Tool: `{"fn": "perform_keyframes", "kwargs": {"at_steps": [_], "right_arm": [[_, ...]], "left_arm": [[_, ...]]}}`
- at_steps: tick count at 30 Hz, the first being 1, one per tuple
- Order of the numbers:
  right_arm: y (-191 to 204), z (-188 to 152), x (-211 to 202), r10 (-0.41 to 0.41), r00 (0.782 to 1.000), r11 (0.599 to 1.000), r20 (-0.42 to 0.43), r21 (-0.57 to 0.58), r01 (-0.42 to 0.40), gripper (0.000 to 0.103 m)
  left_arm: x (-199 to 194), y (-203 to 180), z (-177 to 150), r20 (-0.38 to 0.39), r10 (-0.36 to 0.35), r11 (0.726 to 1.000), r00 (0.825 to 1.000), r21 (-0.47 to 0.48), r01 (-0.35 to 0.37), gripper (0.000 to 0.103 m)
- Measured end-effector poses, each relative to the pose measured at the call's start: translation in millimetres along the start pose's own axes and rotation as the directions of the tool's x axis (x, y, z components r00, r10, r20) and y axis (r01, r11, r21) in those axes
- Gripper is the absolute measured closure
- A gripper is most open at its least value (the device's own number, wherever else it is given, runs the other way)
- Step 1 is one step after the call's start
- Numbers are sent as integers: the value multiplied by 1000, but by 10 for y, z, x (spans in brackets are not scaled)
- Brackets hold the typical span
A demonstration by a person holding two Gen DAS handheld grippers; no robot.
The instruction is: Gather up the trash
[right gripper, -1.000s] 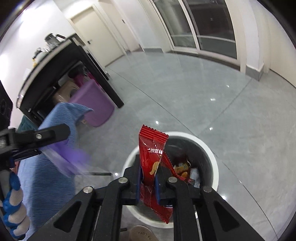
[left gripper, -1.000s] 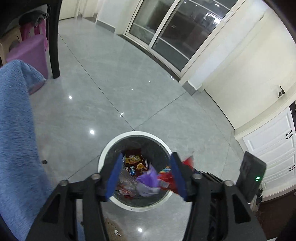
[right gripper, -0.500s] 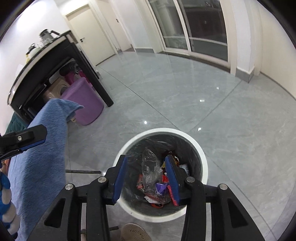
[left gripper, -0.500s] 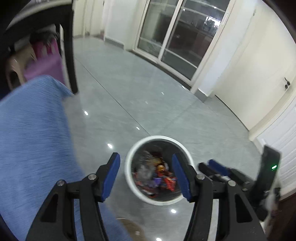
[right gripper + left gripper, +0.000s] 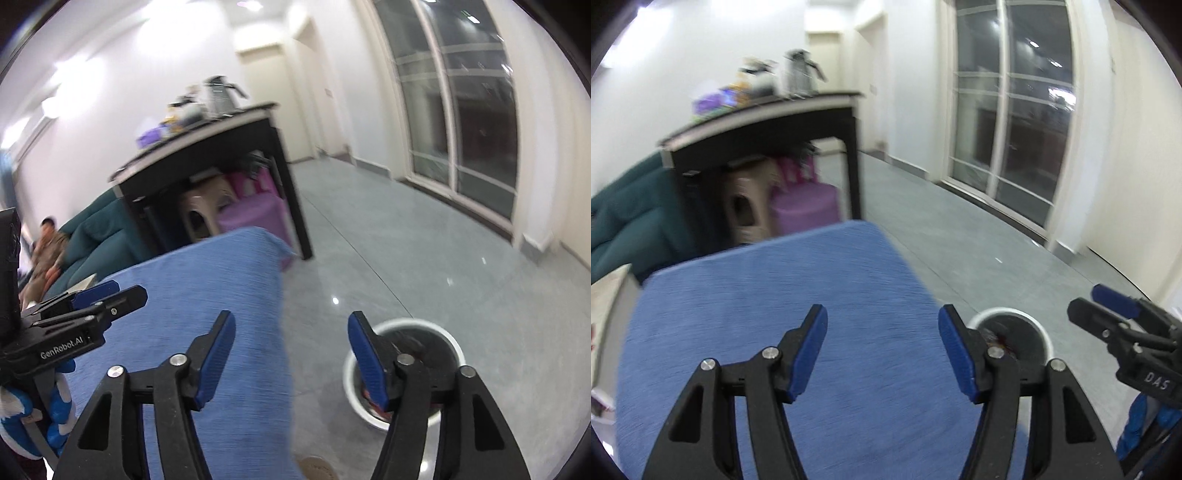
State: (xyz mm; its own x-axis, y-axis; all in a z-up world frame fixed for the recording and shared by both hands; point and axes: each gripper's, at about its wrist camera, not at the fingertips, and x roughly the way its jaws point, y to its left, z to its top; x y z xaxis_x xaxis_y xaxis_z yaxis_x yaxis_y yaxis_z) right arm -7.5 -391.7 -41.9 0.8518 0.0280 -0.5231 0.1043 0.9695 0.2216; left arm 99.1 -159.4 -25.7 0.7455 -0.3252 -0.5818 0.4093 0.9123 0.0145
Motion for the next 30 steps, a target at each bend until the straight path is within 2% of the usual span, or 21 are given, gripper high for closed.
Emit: {"fn": "perform_keyframes", "kwargs": {"at_steps": [3, 5, 7, 10, 13, 20, 27, 30], "right_arm": [[449, 37, -72, 24, 999, 997, 31, -80, -22, 27], [699, 55, -96, 36, 998, 992, 47, -120, -30, 21], [937, 63, -113, 38, 997, 988, 68, -155, -27, 14], [1224, 41, -153, 29, 994, 980, 109, -196, -7, 7], [1426, 9, -149, 18, 992, 974, 123, -225, 10, 4], [1698, -144, -198, -48, 984, 954, 171, -283, 96, 2], [1768, -273, -346, -117, 957, 941, 266, -279, 193, 0], [1745, -280, -341, -123, 955, 940, 270, -277, 199, 0]], "left_arm": [[-367, 339, -87, 58, 92, 995, 994, -32, -90, 41], [-598, 520, -149, 94, 155, 987, 983, -56, -150, 28], [-820, 669, -214, 139, 226, 973, 964, -77, -217, 22], [-1088, 831, -311, 168, 293, 955, 941, -104, -278, 14], [-1250, 951, -424, 186, 354, 933, 917, -132, -334, 11], [-1337, 1022, -605, 171, 407, 909, 897, -175, -378, 10], [-1379, 1003, -734, 178, 420, 901, 890, -199, -385, 10], [-1351, 992, -735, 172, 414, 903, 894, -199, -380, 10]]}}
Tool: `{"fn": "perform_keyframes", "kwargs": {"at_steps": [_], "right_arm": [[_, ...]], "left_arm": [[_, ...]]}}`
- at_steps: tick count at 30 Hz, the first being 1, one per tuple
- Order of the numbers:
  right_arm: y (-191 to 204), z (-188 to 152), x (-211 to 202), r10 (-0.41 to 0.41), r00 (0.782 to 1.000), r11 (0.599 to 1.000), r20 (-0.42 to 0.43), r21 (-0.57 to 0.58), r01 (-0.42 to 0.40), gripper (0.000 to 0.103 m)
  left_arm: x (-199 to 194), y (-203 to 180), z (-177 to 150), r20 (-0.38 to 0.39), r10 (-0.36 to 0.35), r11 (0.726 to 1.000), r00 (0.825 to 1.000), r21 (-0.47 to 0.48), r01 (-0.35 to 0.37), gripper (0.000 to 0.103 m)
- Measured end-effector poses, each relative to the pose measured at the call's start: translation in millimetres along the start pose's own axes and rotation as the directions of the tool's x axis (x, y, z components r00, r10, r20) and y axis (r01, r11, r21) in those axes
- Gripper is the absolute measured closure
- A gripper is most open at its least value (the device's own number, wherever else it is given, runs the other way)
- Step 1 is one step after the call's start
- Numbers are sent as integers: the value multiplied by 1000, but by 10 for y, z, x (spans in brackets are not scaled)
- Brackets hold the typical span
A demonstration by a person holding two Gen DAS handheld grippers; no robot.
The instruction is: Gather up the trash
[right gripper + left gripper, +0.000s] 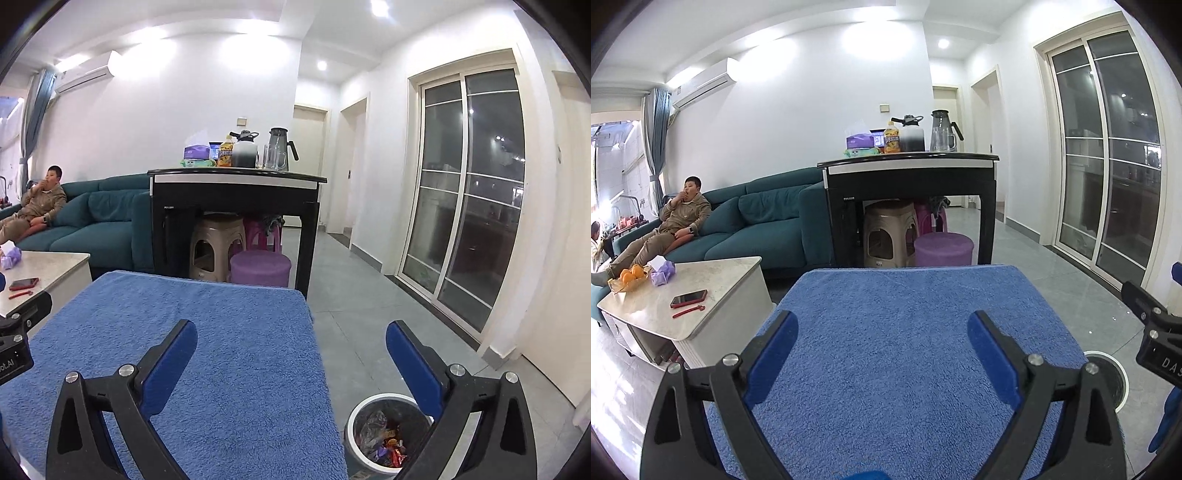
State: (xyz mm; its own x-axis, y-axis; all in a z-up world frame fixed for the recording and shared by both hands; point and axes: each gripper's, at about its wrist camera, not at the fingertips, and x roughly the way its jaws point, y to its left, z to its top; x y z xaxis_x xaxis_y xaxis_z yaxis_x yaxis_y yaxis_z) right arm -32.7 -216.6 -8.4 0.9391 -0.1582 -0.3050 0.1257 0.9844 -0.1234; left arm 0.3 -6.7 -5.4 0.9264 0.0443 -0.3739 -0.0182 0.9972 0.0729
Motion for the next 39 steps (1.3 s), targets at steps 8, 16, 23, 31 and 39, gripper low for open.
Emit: {"fn": "perform_keyframes", "kwargs": {"at_steps": [8, 16, 23, 31, 39], "right_arm": [[-78, -79, -15, -7, 1000, 1000, -17, 17, 7, 0], [-120, -107, -56, -18, 1000, 999, -14, 27, 18, 0], [-129, -130, -66, -10, 1000, 1000, -21, 24, 10, 0], [-177, -119, -58, -12, 999, 999, -29, 39, 13, 0], [-172, -116, -55, -11, 999, 999, -32, 38, 12, 0]], "left_arm": [[-11, -56, -31, -6, -6, 1000, 1000, 4, 6, 10], [-7, -77, -66, -16, 1, 1000, 1000, 4, -1, 10], [-10, -71, -74, -19, 15, 1000, 1000, -2, -15, 10], [4, -58, -74, -27, 23, 1000, 999, -1, -23, 10], [19, -39, -75, -36, 21, 1000, 999, -5, -22, 10]]}}
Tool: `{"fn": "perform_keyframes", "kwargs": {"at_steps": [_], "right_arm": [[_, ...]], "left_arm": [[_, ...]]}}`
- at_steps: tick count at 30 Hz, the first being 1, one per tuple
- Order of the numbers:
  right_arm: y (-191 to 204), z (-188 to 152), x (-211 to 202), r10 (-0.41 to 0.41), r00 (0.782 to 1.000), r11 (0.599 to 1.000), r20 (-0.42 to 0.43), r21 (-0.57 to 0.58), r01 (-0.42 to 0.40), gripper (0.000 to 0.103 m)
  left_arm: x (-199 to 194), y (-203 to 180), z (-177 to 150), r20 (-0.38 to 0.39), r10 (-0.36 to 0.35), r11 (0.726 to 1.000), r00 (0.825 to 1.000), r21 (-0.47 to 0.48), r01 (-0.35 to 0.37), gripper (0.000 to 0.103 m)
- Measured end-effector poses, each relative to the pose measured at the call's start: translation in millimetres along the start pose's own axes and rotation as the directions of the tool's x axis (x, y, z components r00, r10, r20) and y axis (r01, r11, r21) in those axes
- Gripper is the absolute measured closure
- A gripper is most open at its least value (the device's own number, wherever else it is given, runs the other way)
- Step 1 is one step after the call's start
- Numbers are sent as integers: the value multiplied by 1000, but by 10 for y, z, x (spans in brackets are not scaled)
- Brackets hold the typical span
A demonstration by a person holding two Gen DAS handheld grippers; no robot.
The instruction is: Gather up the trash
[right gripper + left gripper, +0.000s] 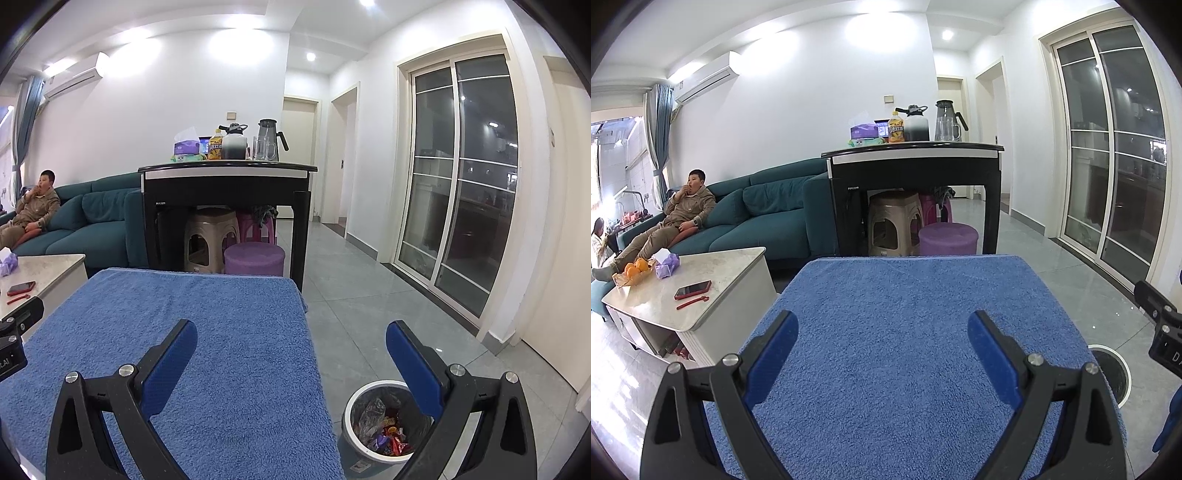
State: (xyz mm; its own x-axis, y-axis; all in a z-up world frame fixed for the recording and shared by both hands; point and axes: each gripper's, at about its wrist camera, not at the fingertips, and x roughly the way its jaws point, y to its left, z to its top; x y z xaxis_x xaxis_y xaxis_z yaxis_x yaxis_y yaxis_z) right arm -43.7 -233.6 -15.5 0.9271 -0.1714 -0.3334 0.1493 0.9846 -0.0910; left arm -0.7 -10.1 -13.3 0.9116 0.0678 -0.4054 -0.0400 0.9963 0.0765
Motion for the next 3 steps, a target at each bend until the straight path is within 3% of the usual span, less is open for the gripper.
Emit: {"fn": "perform_keyframes", "kwargs": {"at_steps": [3], "right_arm": [[-2, 0, 1, 0, 1000, 1000, -1, 1, 0, 0]], "left_arm": [[5, 6, -5, -1, -2, 1000, 1000, 0, 2, 10]]}}
